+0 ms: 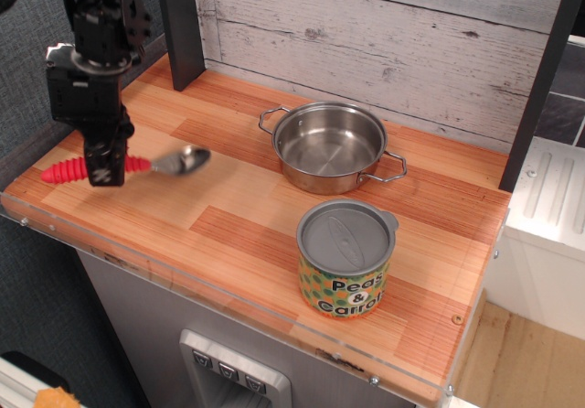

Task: Place the spatula on the far edge of the table

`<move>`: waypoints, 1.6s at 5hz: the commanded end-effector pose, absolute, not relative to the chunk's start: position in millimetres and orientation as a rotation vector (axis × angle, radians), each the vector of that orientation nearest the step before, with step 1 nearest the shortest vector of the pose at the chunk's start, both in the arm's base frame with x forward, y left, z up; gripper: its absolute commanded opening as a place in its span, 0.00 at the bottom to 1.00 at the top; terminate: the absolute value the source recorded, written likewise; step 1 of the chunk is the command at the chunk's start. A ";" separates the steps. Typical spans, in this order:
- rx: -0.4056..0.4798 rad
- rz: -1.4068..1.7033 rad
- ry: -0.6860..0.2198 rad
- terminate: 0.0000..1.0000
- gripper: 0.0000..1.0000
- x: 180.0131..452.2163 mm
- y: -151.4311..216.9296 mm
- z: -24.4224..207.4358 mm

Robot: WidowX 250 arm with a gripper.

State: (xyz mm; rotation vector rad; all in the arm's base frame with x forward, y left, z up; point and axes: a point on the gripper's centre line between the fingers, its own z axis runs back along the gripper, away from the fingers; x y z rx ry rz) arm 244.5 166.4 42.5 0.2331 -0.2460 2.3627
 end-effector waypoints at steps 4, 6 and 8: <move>-0.097 2.955 -0.402 0.00 0.00 311.3 169.2 52.5; -0.134 3.013 -0.295 0.00 0.00 334.1 176.2 36.4; -0.215 3.031 -0.193 0.00 0.00 336.2 181.9 25.4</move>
